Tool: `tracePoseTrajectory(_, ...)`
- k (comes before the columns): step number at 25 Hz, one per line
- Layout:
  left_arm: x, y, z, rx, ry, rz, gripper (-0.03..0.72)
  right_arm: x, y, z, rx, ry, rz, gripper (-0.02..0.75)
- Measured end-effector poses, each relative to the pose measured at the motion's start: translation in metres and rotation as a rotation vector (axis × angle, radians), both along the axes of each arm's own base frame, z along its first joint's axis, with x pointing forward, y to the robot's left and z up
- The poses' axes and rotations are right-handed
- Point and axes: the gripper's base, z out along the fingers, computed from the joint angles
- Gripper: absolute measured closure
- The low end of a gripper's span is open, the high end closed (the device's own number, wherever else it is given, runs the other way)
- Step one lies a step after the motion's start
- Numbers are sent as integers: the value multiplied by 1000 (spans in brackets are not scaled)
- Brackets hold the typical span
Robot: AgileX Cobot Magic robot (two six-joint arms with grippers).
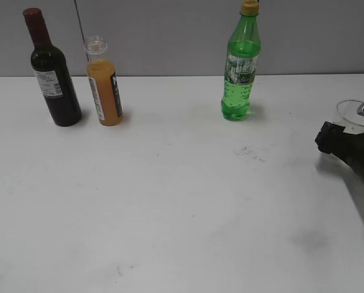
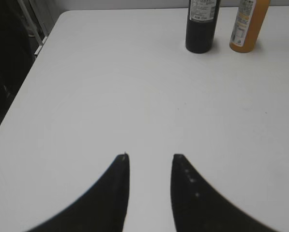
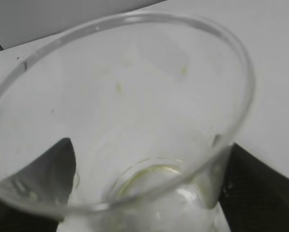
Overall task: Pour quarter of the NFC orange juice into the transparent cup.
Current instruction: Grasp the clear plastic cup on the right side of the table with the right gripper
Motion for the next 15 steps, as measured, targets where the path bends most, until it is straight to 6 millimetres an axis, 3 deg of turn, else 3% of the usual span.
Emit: tracePoseTrajectory(15, 0, 0, 0, 0, 0, 0, 454, 0, 0, -15, -7, 27, 4, 164)
